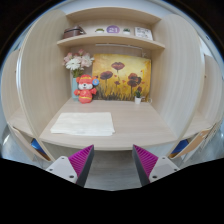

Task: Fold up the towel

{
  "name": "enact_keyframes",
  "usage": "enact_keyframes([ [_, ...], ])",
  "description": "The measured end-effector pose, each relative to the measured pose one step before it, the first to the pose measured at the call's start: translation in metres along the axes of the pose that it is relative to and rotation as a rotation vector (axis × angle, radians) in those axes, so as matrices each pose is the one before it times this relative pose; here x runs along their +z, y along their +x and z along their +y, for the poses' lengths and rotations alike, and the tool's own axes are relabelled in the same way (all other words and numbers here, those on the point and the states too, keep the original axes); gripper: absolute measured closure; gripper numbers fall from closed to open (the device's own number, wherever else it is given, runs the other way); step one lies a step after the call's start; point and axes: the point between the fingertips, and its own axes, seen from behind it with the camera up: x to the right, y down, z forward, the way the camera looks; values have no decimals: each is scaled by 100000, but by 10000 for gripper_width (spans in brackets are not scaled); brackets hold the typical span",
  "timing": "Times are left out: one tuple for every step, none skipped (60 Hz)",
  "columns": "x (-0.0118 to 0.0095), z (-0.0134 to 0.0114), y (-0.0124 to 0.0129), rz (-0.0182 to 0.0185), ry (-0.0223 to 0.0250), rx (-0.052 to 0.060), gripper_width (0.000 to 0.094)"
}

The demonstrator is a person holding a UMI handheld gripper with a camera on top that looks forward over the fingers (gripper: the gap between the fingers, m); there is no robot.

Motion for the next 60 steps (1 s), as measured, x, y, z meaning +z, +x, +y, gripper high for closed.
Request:
enact_keyframes([
  [503, 458, -1033, -962, -657, -446, 168],
  [495, 490, -1044, -1012, -654, -445, 170],
  [499, 459, -1102, -1084, -610, -336, 171],
  [621, 421, -1104, -1302, -669, -315, 170],
  [573, 358, -1216, -1454, -738, -313, 169],
  [598, 256, -1252, -1635, -680, -368, 167],
  [593, 162, -1225, -1745, -574, -345, 168],
  [608, 133, -1193, -1569, -480, -145, 168],
  [644, 33, -1141, -1427, -372, -74, 166],
  [700, -20, -1134, -1411, -271, -150, 168],
  [706, -84, -1188, -1469, -293, -260, 168],
  [689, -108, -1101, -1483, -304, -359, 170],
  [698, -139, -995, -1427, -296, -305, 166],
  [714, -245, -952, -1182, -209, -155, 162],
  [786, -355, -897, -1002, -39, -135, 159],
  [761, -339, -946, -1089, 120, -163, 161],
  [820, -371, -921, -1121, 92, -123, 160],
  [843, -356, -864, -1121, -16, -38, 160],
  [860, -361, -791, -990, -30, -59, 162],
  [818, -374, -721, -794, -79, -144, 164],
  [842, -419, -627, -556, -44, -185, 164],
  [899, -465, -584, -360, 98, -197, 165],
  [842, -435, -544, -363, 184, -258, 166],
  [912, -476, -526, -299, 231, -255, 166],
  [955, -467, -472, -186, 257, -215, 165],
  [892, -386, -429, -198, 58, -157, 166],
  [938, -357, -421, -96, -106, -36, 167],
  [900, -293, -376, -92, -235, -25, 169],
  [886, -331, -354, -74, -231, -139, 171],
  [889, -346, -326, -80, -142, -245, 170],
  [842, -339, -289, 31, -63, -164, 173],
  [782, -313, -251, 53, -44, -102, 175],
  [730, -295, -204, 26, 19, -66, 175],
  [756, -268, -153, 163, 16, -93, 178],
  [677, -152, -116, 222, -195, -186, 181],
  [731, -54, -71, 427, -490, -263, 184],
  [687, 65, -6, 526, -830, -382, 185],
  [581, 118, 24, 637, -1122, -400, 188],
  [516, 95, 79, 675, -1164, -473, 194],
  [459, 85, 88, 772, -970, -570, 202],
  [403, 116, 134, 891, -907, -655, 211],
  [405, 173, 177, 1087, -896, -655, 226],
  [261, 157, 220, 1229, -986, -842, 245],
  [102, -171, 251, 1589, -302, -1316, 267],
  [95, -308, 154, 1244, 740, -1618, 289],
  [242, -46, 71, 760, 951, -1075, 315],
  [106, 59, 87, 564, 98, -454, 353],
  [60, 42, 116, 532, -38, 364, 394],
  [24, 37, 171, 948, -148, 563, 452],
  [128, -96, 149, 1307, -39, 652, 516],
  [30, 5, 228, 1169, -158, 81, 576],
  [42, -6, 192, 1136, -169, -299, 623],
  [19, 43, 140, 928, -217, -733, 668],
  [28, 16, 169, 854, -267, -957, 717],
  [14, 43, 198, 885, -323, -1040, 764],
  [43, 58, 197, 904, -400, -1158, 798],
  [46, 18, 35, 323, -376, -1276, 805],
  [73, 257, 14, 60, 212, -910, 805],
  [-43, -38, 33, -707, -668, -601, 806],
  [3, -90, 111, 5, -619, 427, 823],
])
